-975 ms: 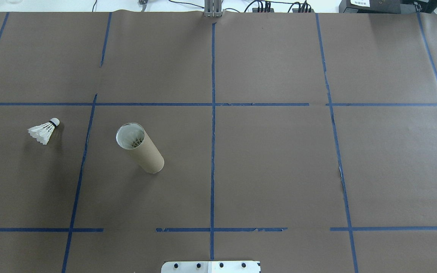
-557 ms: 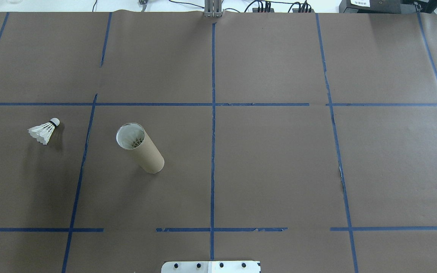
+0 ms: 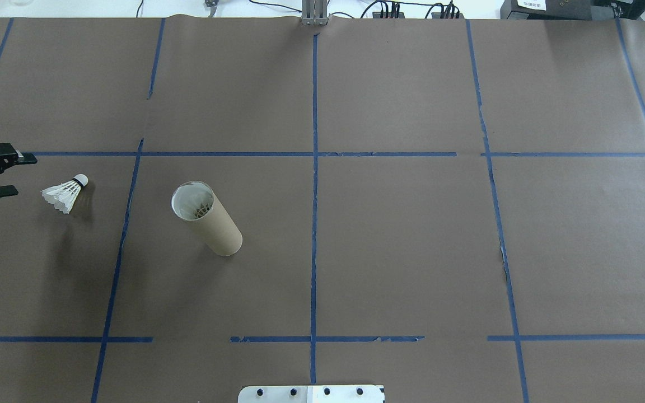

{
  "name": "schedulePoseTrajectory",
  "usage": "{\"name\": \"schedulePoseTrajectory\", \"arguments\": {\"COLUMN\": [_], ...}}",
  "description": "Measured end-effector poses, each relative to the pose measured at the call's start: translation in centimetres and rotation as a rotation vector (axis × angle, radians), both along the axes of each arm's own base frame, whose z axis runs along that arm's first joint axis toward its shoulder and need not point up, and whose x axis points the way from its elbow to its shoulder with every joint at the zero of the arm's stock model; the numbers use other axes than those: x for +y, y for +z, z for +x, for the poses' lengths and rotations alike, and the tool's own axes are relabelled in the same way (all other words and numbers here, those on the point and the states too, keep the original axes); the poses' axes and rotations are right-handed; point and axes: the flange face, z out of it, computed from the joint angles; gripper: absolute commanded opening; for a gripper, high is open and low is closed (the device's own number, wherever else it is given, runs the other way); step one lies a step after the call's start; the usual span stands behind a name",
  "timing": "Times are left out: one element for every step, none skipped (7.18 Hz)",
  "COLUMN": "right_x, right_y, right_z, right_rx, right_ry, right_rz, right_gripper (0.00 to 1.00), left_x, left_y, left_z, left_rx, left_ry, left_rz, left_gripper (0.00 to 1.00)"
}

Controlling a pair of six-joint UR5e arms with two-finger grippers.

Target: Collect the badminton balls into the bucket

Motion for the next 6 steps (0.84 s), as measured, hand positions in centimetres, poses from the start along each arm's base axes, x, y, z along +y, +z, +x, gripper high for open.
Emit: {"name": "schedulePoseTrajectory", "arguments": {"right_x": [0.0,0.0,0.0,0.0,0.0,0.0], "right_y": [0.0,0.0,0.0,0.0,0.0,0.0], "right_z": [0.0,0.0,0.0,0.0,0.0,0.0], "right_rx": [0.000,0.000,0.000,0.000,0.000,0.000], "right_ry": [0.000,0.001,0.001,0.000,0.000,0.000], "right_rz": [0.000,-0.001,-0.001,0.000,0.000,0.000], "right_gripper": [1.00,1.00,1.00,1.00,1.00,1.00], "left_x": [0.6,1.0,1.3,1.4,1.5,1.5], "left_y": [0.0,0.0,-0.1,-0.1,-0.1,-0.2], "left_z": [1.3,2.4,3.5,4.3,4.7,4.8], "left_rx": [0.038,0.059,0.077,0.088,0.094,0.096], "left_ry": [-0.003,0.003,0.008,0.012,0.016,0.017], "left_rz": [-0.063,-0.103,-0.138,-0.160,-0.169,-0.171], "left_gripper": [1.00,0.99,0.71,0.23,0.04,0.00]}}
